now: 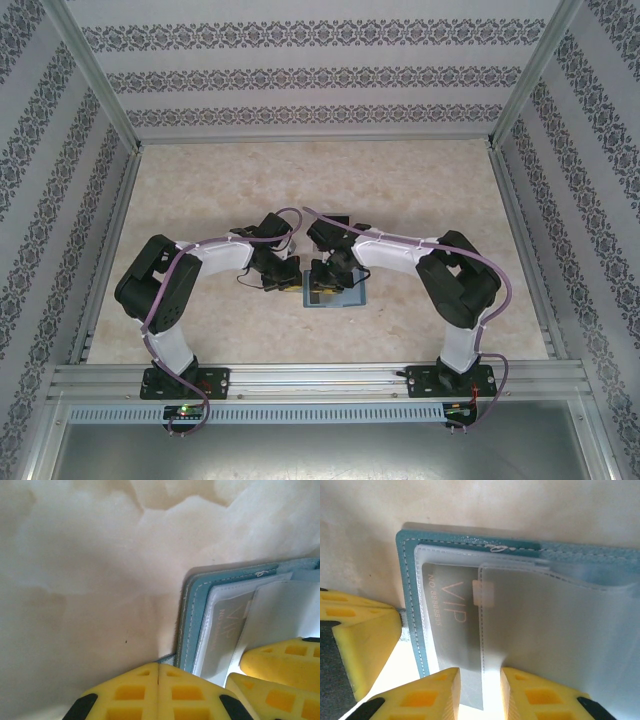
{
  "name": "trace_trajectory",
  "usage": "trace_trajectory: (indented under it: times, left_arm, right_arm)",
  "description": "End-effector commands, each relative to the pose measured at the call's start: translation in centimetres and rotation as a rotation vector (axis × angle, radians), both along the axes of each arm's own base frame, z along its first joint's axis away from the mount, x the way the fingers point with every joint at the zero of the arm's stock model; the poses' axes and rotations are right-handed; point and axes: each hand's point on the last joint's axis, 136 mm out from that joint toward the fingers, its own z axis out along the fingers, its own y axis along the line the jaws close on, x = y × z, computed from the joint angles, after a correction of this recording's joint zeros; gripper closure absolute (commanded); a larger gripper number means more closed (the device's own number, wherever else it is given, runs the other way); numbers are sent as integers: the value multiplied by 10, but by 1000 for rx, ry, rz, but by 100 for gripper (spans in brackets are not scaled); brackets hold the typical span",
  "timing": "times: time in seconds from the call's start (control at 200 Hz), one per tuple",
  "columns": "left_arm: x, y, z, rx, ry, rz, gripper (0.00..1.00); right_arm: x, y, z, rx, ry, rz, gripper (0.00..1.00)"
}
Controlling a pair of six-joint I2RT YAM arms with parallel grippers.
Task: Take the credit cards out of the card holder
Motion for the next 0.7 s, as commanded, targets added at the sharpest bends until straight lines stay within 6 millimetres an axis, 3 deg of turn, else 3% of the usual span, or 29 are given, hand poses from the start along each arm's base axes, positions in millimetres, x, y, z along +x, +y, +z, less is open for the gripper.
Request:
trace_trajectory:
  times: [0.0, 0.3, 0.694]
  left_arm:
    - [-12, 12, -14, 49, 46, -3, 99]
    - [-11, 11, -13, 50, 48, -10, 99]
    - [-9, 10, -10, 50, 46, -11, 99]
  right_arm:
    - [-6, -18, -8, -130, 0, 34, 70]
    - [-4, -37, -2, -240, -29, 54, 67]
    - [-4, -44, 6, -277, -55, 61, 65]
